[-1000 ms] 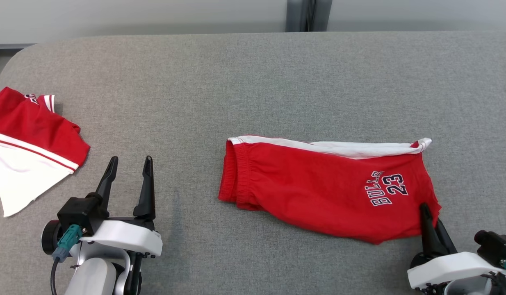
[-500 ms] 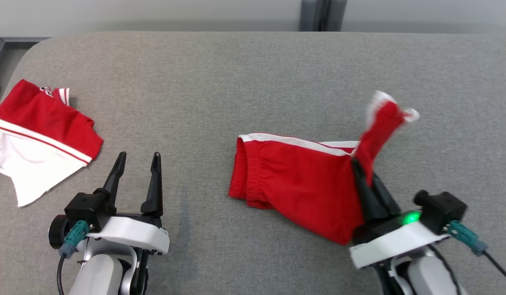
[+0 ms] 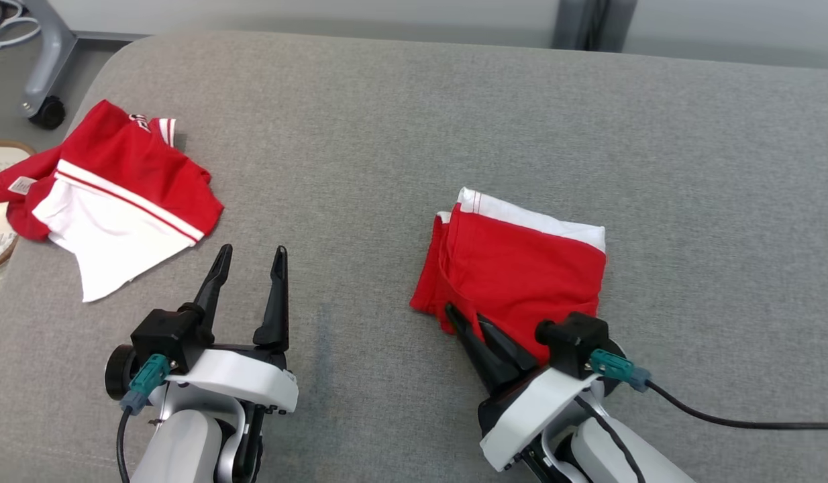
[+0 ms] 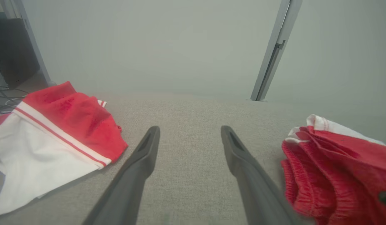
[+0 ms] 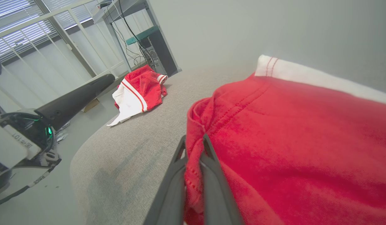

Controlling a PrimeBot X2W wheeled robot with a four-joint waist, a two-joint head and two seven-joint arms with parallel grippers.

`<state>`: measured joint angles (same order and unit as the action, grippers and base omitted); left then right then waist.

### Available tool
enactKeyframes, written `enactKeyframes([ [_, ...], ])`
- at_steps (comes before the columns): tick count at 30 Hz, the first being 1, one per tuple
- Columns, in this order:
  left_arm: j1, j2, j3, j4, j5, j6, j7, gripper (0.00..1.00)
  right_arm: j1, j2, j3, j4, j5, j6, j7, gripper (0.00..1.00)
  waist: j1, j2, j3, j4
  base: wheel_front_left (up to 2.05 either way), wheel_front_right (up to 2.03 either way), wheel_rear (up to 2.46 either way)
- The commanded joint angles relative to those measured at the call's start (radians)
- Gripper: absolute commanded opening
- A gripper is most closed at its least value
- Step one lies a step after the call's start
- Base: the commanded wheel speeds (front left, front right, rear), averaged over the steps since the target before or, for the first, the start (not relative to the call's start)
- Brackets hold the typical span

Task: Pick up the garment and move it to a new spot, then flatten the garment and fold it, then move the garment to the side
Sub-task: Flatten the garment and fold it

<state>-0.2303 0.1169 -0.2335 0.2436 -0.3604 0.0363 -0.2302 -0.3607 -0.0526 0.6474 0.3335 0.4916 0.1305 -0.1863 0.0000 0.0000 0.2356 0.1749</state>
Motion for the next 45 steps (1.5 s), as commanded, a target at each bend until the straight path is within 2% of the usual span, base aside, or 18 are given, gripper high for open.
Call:
enactKeyframes([
  [1,-0.016,0.002,-0.001,0.004,-0.002,-0.002,-0.006,1.00,-0.020,-0.002,0.014,0.021,0.017,0.001,-0.011,0.00,0.0000,0.0000,0.007,0.012,0.00,0.00,0.00],
  [2,-0.016,0.001,-0.002,0.006,-0.003,-0.002,-0.008,1.00,-0.030,-0.004,0.024,0.045,0.020,0.001,-0.007,0.00,0.0000,0.0000,0.009,0.015,0.00,0.00,0.00],
  [3,-0.017,0.001,-0.003,0.009,-0.003,-0.003,-0.008,1.00,-0.038,-0.004,0.033,0.065,0.022,0.001,-0.008,0.44,0.0000,0.0000,0.010,0.017,0.00,0.00,0.00],
  [4,-0.017,0.001,-0.004,0.010,-0.004,-0.003,-0.009,1.00,-0.049,-0.003,0.035,0.075,0.028,0.001,-0.020,0.98,0.0000,0.0000,0.012,0.019,0.00,0.00,0.00],
  [8,-0.013,0.008,0.001,0.016,-0.007,0.001,-0.012,1.00,-0.076,-0.001,0.068,0.086,0.041,0.001,-0.048,1.00,0.0000,0.0000,0.013,0.014,0.00,0.00,0.00],
  [14,-0.004,0.023,0.007,0.017,-0.005,0.008,-0.014,1.00,-0.061,-0.037,0.063,0.004,0.011,0.001,-0.077,1.00,0.0000,0.0000,-0.010,-0.016,0.00,0.00,0.00],
  [17,0.002,0.031,0.008,0.007,0.001,0.013,-0.016,1.00,-0.028,-0.052,-0.003,-0.066,-0.016,0.001,-0.081,1.00,0.0000,0.0000,-0.025,-0.033,0.00,0.00,0.00],
  [22,0.011,0.049,0.009,-0.011,0.013,0.023,-0.018,1.00,0.067,-0.049,-0.188,-0.216,-0.076,0.001,-0.079,1.00,0.0000,0.0000,-0.042,-0.060,0.00,0.00,0.00],
  [26,0.022,0.064,0.011,-0.029,0.026,0.037,-0.017,1.00,0.133,-0.043,-0.327,-0.280,-0.122,0.001,-0.080,1.00,0.0000,0.0000,-0.057,-0.083,0.00,0.00,0.00],
  [35,0.075,0.099,0.004,-0.075,0.063,0.074,-0.011,1.00,0.233,-0.034,-0.540,-0.279,-0.192,0.001,-0.080,1.00,0.0000,0.0000,-0.087,-0.121,0.00,0.00,0.00],
  [45,0.137,0.117,0.013,-0.103,0.052,0.095,-0.011,1.00,0.308,-0.025,-0.613,-0.209,-0.205,0.001,-0.080,1.00,0.0000,0.0000,-0.134,-0.136,0.00,0.00,0.00],
])
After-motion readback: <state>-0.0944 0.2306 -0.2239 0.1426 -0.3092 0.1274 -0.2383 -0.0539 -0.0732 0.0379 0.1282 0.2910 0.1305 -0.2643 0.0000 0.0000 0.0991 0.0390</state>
